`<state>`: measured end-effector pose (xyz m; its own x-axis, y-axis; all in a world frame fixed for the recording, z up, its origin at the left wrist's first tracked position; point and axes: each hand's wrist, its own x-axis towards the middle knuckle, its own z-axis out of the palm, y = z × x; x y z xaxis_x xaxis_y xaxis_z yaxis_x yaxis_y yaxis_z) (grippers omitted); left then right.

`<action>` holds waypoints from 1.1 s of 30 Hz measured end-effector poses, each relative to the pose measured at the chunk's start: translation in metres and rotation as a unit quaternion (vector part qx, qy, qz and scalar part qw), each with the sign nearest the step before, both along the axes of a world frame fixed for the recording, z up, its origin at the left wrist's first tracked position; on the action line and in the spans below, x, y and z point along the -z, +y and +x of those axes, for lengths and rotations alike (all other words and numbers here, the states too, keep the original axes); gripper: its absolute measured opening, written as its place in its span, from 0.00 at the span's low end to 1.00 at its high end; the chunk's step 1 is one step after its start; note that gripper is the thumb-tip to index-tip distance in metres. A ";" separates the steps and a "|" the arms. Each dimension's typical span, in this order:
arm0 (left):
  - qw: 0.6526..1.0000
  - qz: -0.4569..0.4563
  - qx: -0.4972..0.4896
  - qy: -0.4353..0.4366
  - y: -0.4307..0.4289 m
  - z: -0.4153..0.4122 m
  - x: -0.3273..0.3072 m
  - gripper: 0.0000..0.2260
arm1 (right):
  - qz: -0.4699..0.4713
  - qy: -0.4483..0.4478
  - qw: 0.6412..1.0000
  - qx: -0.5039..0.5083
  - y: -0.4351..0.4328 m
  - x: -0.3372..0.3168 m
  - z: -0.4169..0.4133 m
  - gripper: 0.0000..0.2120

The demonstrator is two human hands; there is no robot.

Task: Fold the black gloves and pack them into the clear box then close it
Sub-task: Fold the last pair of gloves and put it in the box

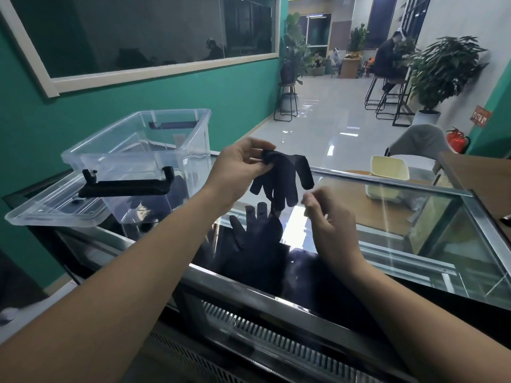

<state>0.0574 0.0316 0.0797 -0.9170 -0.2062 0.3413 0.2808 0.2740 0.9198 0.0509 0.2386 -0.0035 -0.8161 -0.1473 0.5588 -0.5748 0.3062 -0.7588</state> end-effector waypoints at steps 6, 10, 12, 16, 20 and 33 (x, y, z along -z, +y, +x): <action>0.999 0.049 0.012 0.009 -0.004 0.021 0.002 0.04 | -0.064 -0.277 0.922 -0.263 -0.016 -0.010 0.018 0.35; 0.997 0.072 0.022 0.019 -0.006 0.041 0.012 0.04 | -0.134 -0.444 0.810 -0.358 -0.025 -0.018 0.013 0.49; 0.996 0.087 0.029 0.018 -0.006 0.051 0.019 0.06 | -0.172 -0.479 0.770 -0.385 -0.028 -0.024 0.005 0.52; 0.994 0.097 0.038 0.017 -0.009 0.071 0.035 0.09 | -0.219 -0.494 0.717 -0.440 -0.036 -0.036 -0.014 0.54; 0.997 0.070 0.030 -0.018 -0.011 0.084 0.062 0.10 | -0.254 -0.519 0.679 -0.454 -0.047 -0.036 -0.028 0.52; 0.987 -0.042 -0.034 -0.151 -0.013 0.102 0.088 0.09 | -0.317 -0.581 0.656 -0.362 -0.053 -0.009 -0.028 0.38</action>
<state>0.1596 0.0183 -0.0082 -0.9647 -0.2531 0.0727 -0.0243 0.3607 0.9324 0.0232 0.1854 0.0057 -0.5900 -0.7700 -0.2429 0.6843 -0.3173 -0.6565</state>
